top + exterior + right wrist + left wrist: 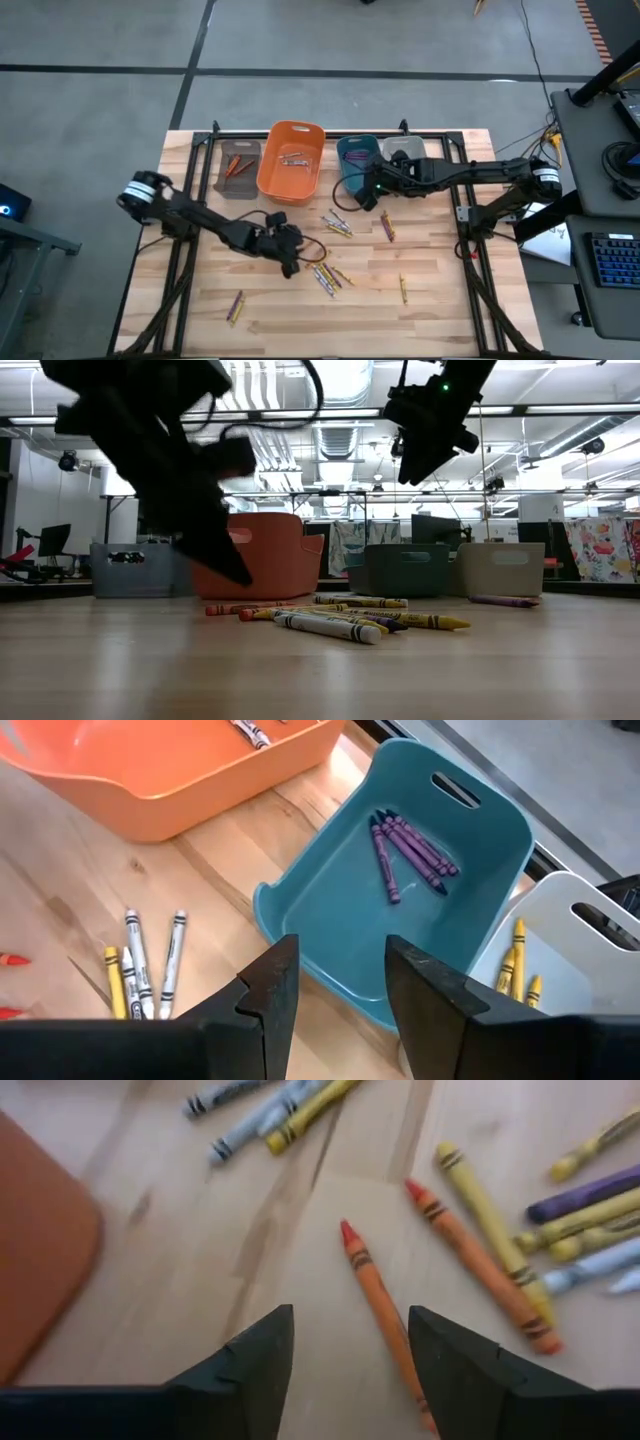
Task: Sort crayons
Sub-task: Put the orange crayon into the black bin
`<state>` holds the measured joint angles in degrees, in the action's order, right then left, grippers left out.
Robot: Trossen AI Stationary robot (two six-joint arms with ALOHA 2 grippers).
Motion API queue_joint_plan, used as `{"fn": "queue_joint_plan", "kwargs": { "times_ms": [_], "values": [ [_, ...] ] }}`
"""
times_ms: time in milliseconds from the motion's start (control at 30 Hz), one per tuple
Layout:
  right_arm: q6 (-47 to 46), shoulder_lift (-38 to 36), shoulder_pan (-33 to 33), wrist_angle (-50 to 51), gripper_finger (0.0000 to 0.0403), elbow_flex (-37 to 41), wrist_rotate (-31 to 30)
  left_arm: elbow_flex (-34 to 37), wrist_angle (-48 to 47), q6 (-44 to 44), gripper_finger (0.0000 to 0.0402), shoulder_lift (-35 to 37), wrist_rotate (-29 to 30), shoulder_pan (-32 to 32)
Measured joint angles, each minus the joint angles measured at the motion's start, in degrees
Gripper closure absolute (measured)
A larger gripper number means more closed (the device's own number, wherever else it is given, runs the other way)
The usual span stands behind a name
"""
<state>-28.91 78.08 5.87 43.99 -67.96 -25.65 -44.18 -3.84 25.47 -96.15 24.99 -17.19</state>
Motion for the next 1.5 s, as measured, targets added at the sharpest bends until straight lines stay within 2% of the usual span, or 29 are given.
{"fn": "queue_joint_plan", "kwargs": {
  "times_ms": [167, 367, 467, 600, 800, 867, 1000, 1200, 1367, 1433, 1500],
  "values": [
    [0.0, 0.0, 0.0, 0.0, 0.0264, 0.8, 0.0, -0.1, 1.4, 1.2, 0.0216, -3.9, 0.0, -0.1],
    [0.0, 0.0, 0.0, -0.2, 0.0264, 1.9, 0.0, -0.2, 1.7, 2.0, 0.0218, -4.6, 0.0, -0.1],
    [0.0, 0.0, 0.0, -0.4, 0.0264, 2.2, 0.0, -0.2, 1.5, 2.0, 0.0232, -4.6, 0.0, -0.1],
    [0.0, 0.0, 0.0, -0.4, 0.0264, 2.7, 0.1, -0.1, 0.7, 2.0, 0.0276, -4.5, -0.1, -0.1],
    [0.0, 0.0, 0.0, -1.0, 0.0264, 3.9, 0.1, 0.0, -0.6, 2.1, 0.0384, -3.9, -0.2, -0.1],
    [0.0, 0.0, 0.0, -1.1, 0.0264, 4.1, 0.2, 0.1, -2.5, 2.0, 0.0392, -2.4, -0.3, 0.0],
    [0.0, 0.0, 0.0, -1.0, 0.0264, 4.7, 0.6, 0.2, -8.0, 2.1, 0.0396, 4.0, -1.3, 0.0],
    [0.2, 0.0, 0.0, -1.1, 0.0264, 5.0, 0.6, 0.1, -18.9, 4.3, 0.04, 20.0, -1.1, 0.3],
    [0.5, 0.0, 0.0, -1.1, 0.0264, 5.0, 0.6, 0.1, -32.9, 8.8, 0.0401, 34.7, 6.8, 3.8],
    [1.1, 0.0, 0.0, -1.4, 0.0264, 5.0, 0.6, 0.1, -37.8, 10.1, 0.0401, 39.7, 12.2, 7.7],
    [1.6, 0.0, 0.0, -2.1, 0.0264, 5.0, 0.3, 0.1, -40.4, 9.2, 0.0401, 43.6, 14.4, 14.0]
  ]
}}
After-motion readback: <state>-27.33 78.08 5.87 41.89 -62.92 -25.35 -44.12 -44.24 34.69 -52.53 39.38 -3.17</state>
